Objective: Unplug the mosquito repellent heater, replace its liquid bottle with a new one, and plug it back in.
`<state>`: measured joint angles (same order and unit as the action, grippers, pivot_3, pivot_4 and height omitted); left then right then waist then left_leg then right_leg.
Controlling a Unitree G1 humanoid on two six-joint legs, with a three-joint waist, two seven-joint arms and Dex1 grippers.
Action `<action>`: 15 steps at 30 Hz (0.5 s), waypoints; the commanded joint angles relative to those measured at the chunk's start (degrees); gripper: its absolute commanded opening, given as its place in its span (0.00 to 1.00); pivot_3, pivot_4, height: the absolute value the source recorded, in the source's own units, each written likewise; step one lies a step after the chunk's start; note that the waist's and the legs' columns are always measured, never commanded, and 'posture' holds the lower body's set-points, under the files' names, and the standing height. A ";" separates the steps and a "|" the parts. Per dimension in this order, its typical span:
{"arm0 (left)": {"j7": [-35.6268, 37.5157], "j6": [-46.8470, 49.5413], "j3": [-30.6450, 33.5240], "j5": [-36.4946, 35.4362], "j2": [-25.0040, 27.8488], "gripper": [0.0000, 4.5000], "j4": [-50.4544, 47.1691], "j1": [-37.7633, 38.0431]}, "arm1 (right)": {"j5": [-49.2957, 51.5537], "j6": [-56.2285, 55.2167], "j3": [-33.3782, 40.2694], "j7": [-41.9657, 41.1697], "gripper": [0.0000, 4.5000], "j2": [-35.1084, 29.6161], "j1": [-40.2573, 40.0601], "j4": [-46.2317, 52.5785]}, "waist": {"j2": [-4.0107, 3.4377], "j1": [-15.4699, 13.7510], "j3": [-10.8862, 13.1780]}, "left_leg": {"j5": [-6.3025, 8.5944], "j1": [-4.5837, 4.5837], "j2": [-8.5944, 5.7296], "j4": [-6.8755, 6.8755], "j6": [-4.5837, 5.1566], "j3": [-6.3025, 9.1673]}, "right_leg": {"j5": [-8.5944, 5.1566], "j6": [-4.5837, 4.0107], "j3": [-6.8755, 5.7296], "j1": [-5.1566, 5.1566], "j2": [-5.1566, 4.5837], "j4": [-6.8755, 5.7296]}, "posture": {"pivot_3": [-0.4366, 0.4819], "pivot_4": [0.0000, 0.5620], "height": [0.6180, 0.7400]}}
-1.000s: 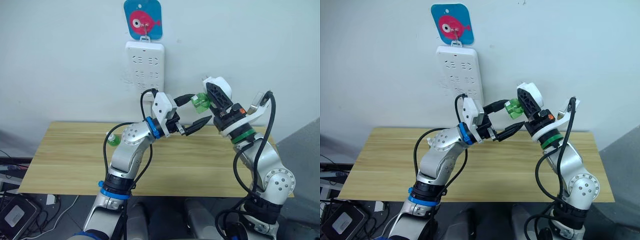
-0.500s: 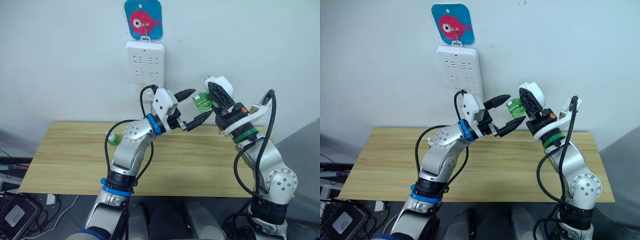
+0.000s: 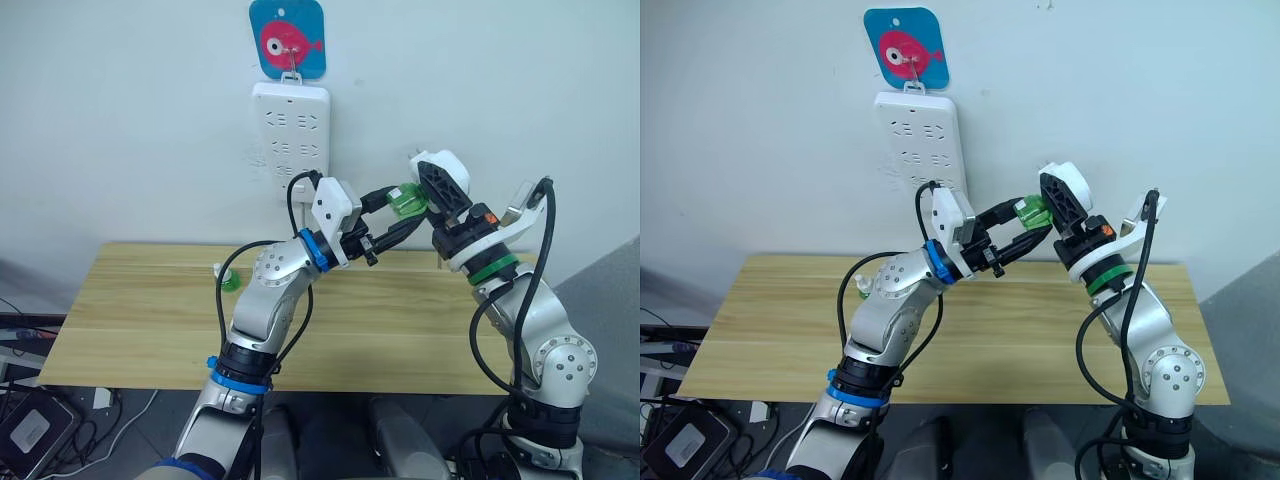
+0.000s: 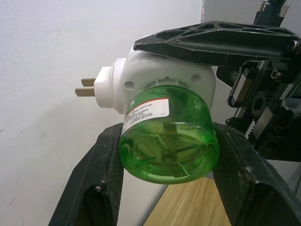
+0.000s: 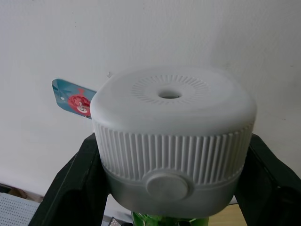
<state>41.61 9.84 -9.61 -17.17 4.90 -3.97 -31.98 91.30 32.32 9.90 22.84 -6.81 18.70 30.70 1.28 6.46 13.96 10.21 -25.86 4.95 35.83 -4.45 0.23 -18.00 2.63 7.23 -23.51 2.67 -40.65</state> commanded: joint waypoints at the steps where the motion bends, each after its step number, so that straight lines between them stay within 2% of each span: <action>1: -1.39 -0.32 0.48 -1.05 -0.71 0.50 -2.50 -0.84 | 0.58 -0.41 -1.29 -0.54 0.68 -0.78 -0.93 1.63 | 0.00 -0.01 0.00 | 0.00 0.00 0.00 0.00 0.00 0.00 | 0.00 0.00 0.00 0.00 0.00 0.00 | 0.35 0.42 1.00; 4: -1.35 -0.18 0.40 -0.99 -0.56 0.50 -2.88 -0.61 | 0.09 -0.64 -1.89 -0.66 0.68 -1.29 -1.43 1.61 | 0.00 -0.04 0.00 | 0.00 0.00 -0.01 0.00 0.00 0.00 | 0.00 0.00 0.01 0.00 0.00 0.00 | 0.36 0.43 1.00; 8: 0.15 -0.34 0.43 -1.03 1.03 0.50 -3.07 0.13 | 1.27 0.49 -2.41 -1.25 1.00 -3.46 -1.95 1.18 | 0.00 -0.01 0.00 | 0.00 0.00 -0.01 -0.01 0.00 0.02 | 0.00 0.00 0.00 0.00 0.00 0.00 | 0.35 0.43 1.00; 11: 3.15 -0.96 0.28 -1.64 3.25 0.50 -2.33 0.36 | 7.48 4.94 -2.50 -3.41 1.00 -9.13 -2.02 -0.31 | 0.00 -0.04 0.01 | 0.00 0.00 -0.03 0.00 0.00 0.02 | 0.00 0.00 0.01 0.01 -0.01 0.01 | 0.35 0.44 1.00; 15: 10.58 -2.53 -0.40 -2.96 7.67 0.50 -1.23 0.79 | 20.37 13.90 -0.77 -8.42 1.00 -21.70 0.72 -7.79 | 0.00 -0.04 0.02 | 0.00 0.00 -0.07 0.02 0.00 -0.01 | 0.00 0.00 0.03 0.06 -0.06 0.07 | 0.36 0.44 1.00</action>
<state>49.07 9.36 -9.64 -18.19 12.06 -3.87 -31.23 106.11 43.00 7.34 17.23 -26.28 17.71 24.24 1.28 6.41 13.98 10.21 -25.85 4.86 35.86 -4.44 0.21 -18.00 2.63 7.27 -23.44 2.60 -40.57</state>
